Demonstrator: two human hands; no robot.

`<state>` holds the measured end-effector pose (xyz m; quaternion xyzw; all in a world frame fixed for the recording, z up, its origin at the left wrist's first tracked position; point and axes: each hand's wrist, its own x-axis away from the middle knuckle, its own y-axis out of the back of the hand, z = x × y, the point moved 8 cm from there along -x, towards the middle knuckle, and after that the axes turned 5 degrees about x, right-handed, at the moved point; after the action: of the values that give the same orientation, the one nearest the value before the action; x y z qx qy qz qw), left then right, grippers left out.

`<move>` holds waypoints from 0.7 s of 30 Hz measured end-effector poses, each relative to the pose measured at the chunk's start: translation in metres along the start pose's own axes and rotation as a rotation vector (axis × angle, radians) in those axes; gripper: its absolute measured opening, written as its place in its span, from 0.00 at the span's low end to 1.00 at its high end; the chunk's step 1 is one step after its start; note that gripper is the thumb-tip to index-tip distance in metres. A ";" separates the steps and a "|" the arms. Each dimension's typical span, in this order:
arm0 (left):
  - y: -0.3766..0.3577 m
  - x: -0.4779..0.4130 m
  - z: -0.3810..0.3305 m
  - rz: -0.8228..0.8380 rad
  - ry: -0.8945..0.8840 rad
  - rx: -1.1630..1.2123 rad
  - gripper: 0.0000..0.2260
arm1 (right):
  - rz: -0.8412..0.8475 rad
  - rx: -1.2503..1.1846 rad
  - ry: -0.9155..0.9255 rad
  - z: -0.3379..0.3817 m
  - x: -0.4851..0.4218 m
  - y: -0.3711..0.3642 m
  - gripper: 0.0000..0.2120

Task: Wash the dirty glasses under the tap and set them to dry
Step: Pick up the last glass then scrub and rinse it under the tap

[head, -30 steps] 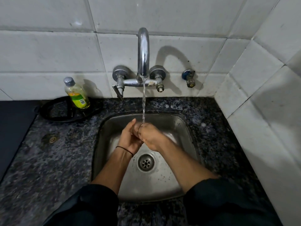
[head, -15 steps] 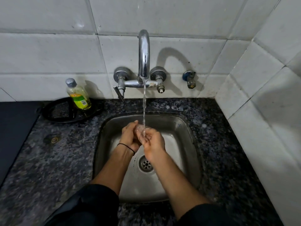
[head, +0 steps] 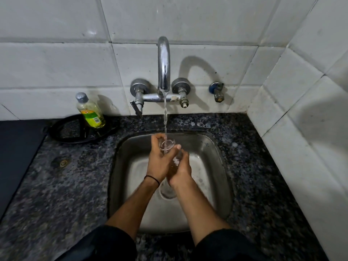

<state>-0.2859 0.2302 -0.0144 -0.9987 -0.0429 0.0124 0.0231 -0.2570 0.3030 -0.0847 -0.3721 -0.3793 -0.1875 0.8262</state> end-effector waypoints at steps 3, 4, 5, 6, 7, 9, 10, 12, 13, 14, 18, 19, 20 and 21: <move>0.000 -0.004 -0.001 0.066 0.020 -0.071 0.19 | 0.053 -0.005 -0.091 -0.004 0.008 -0.003 0.18; -0.002 -0.008 -0.002 0.110 0.031 -0.084 0.18 | 0.087 -0.002 -0.119 -0.008 0.010 -0.005 0.19; -0.005 -0.012 -0.003 0.178 0.038 -0.093 0.17 | 0.125 0.007 -0.142 -0.011 0.011 -0.008 0.20; -0.010 -0.015 -0.005 0.269 0.062 -0.071 0.16 | 0.113 0.053 -0.173 -0.015 0.012 -0.006 0.21; -0.013 -0.017 -0.004 0.358 0.116 -0.013 0.15 | 0.103 0.112 -0.228 -0.019 0.014 -0.005 0.22; -0.016 -0.018 -0.001 0.466 0.290 0.127 0.16 | 0.084 0.262 -0.297 -0.026 0.017 0.000 0.23; -0.015 -0.018 0.000 0.454 0.363 0.149 0.17 | 0.058 0.305 -0.283 -0.025 0.020 0.000 0.24; -0.008 -0.021 0.007 0.289 0.480 0.169 0.20 | -0.005 0.247 -0.187 -0.019 0.022 -0.003 0.23; -0.004 -0.023 0.013 0.162 0.531 0.202 0.21 | -0.052 0.268 -0.080 -0.012 0.023 -0.004 0.22; -0.001 -0.022 0.017 0.032 0.570 0.232 0.23 | -0.111 0.390 0.067 -0.002 0.025 -0.005 0.21; 0.013 -0.022 0.010 -0.200 0.506 0.076 0.27 | -0.290 0.954 0.665 0.032 0.052 -0.018 0.22; 0.011 -0.022 0.007 -0.152 0.479 0.092 0.28 | -0.266 0.996 0.740 0.035 0.056 -0.020 0.24; 0.007 -0.020 0.002 -0.086 0.434 0.081 0.29 | -0.230 1.016 0.768 0.037 0.054 -0.021 0.25; 0.005 -0.019 0.000 -0.011 0.369 0.032 0.29 | -0.177 0.991 0.754 0.039 0.052 -0.022 0.25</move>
<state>-0.3041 0.2240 -0.0141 -0.9833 -0.0432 -0.1704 0.0464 -0.2552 0.3171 -0.0173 0.1796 -0.1332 -0.1755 0.9587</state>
